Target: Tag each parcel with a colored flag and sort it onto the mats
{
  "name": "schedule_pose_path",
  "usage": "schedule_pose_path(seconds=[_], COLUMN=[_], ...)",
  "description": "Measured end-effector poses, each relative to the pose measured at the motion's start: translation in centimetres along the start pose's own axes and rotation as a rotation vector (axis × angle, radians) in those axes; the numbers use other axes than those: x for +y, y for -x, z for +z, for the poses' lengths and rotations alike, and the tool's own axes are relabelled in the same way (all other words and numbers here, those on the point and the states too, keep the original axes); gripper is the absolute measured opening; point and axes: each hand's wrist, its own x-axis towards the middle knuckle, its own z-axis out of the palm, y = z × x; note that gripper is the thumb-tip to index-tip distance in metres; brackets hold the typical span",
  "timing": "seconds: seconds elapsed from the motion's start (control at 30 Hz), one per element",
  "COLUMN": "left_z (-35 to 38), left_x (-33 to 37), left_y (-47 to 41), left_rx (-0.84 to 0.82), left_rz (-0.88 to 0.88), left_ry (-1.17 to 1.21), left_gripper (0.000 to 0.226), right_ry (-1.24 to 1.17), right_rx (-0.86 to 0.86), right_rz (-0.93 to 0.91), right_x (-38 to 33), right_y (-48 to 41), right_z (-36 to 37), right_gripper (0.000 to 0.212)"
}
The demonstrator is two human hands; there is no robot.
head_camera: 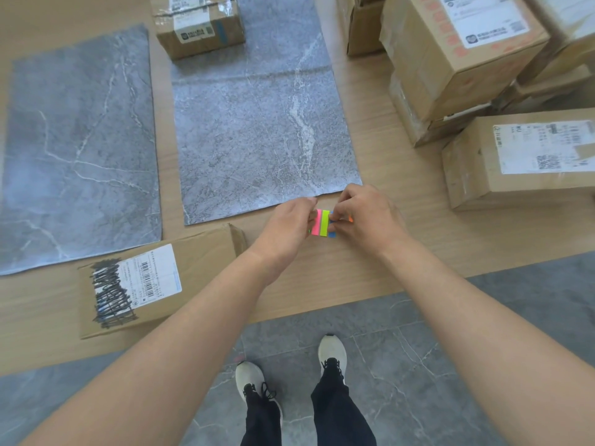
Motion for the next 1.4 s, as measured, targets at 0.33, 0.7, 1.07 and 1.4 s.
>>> schedule_pose_path(seconds=[0.33,0.7,1.07,1.4], left_z=[-0.1,0.2,0.6,1.2], left_x=[-2.0,-3.1,-3.4,-4.4], left_y=[0.3,0.7,1.1,1.0], left_rx=[-0.085,-0.114,-0.035,-0.034], left_rz=[0.374,0.438,0.561,0.558], left_ry=[-1.218,-1.35,-1.568,-1.494], left_gripper=[0.039,0.056,0.054,0.061], right_ry=[0.017,0.027,0.08,0.078], right_rx=[0.117,0.096,0.107,0.067], right_rz=[-0.178,-0.256,-0.343,-0.245], right_x=[0.8,2.1,3.4,2.0], right_y=[1.5,1.8,1.0,0.7], right_z=[0.4,0.0,0.4,-0.4], right_gripper=[0.021,0.015,0.02,0.013])
